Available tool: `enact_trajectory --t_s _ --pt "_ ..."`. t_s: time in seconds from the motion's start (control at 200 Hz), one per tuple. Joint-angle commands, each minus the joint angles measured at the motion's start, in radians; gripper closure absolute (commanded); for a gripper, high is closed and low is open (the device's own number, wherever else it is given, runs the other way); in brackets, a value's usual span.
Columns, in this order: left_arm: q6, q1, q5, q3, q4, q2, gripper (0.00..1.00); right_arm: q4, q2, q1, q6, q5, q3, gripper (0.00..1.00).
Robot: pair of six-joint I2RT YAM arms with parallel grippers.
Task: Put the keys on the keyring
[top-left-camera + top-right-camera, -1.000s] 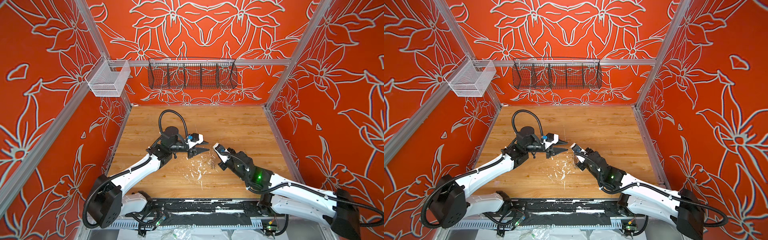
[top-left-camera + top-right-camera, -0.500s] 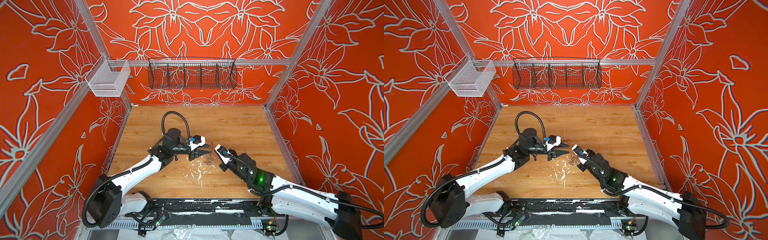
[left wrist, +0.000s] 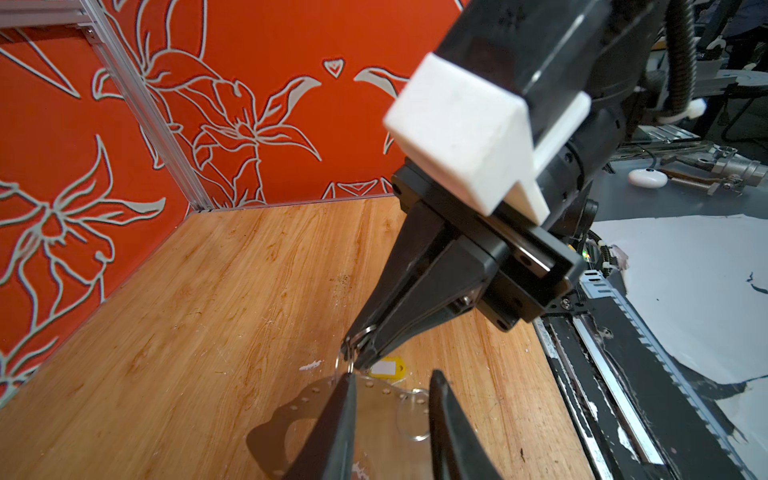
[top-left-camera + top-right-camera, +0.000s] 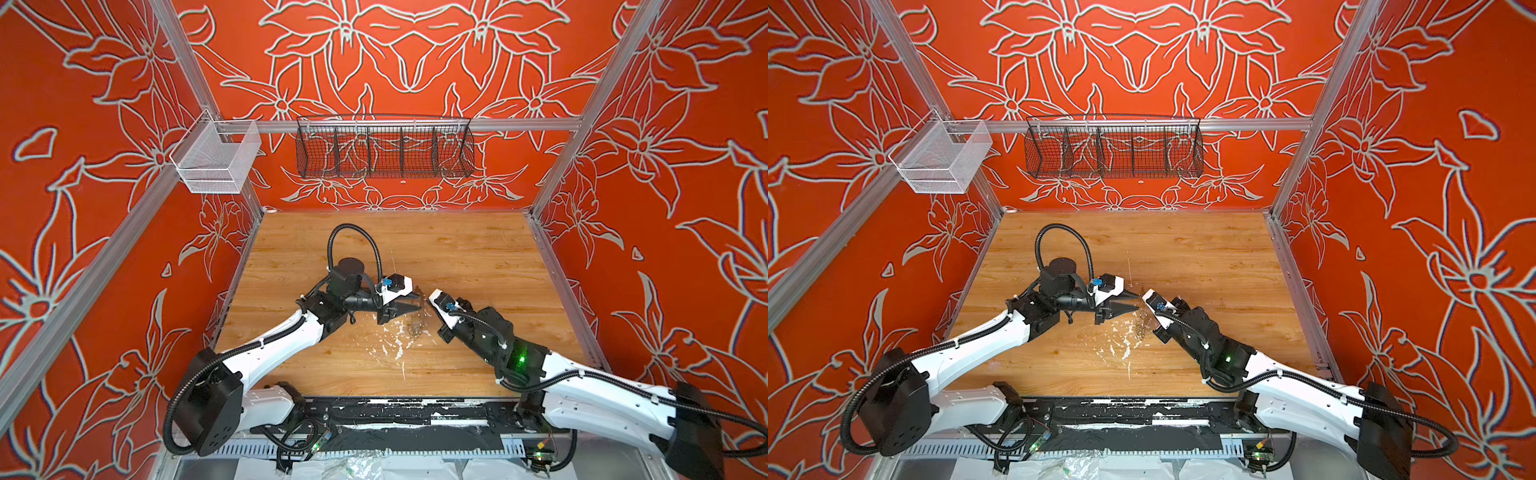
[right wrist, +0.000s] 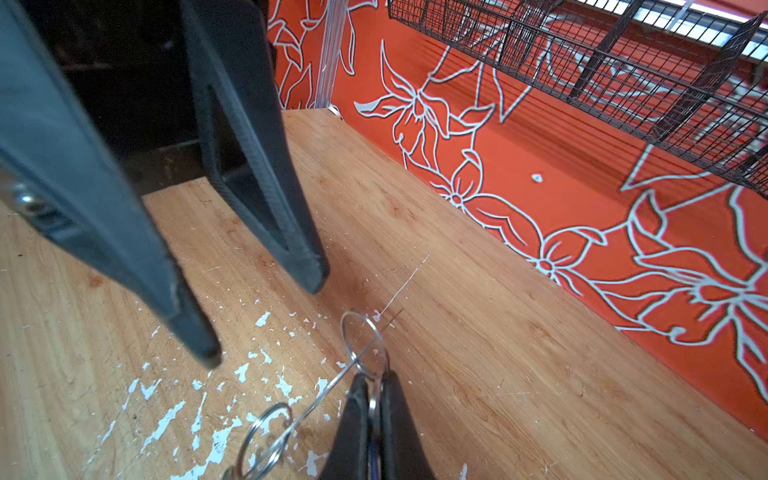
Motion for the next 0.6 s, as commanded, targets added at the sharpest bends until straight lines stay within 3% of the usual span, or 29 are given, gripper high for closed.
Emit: enact_trajectory --t_s 0.0,0.596 --pt "0.038 -0.005 0.008 0.015 -0.010 -0.031 0.70 0.044 -0.001 0.002 -0.011 -0.013 0.013 1.00" --pt "0.096 -0.005 0.021 0.048 -0.069 0.000 0.73 0.043 -0.042 0.002 0.014 -0.021 -0.022 1.00"
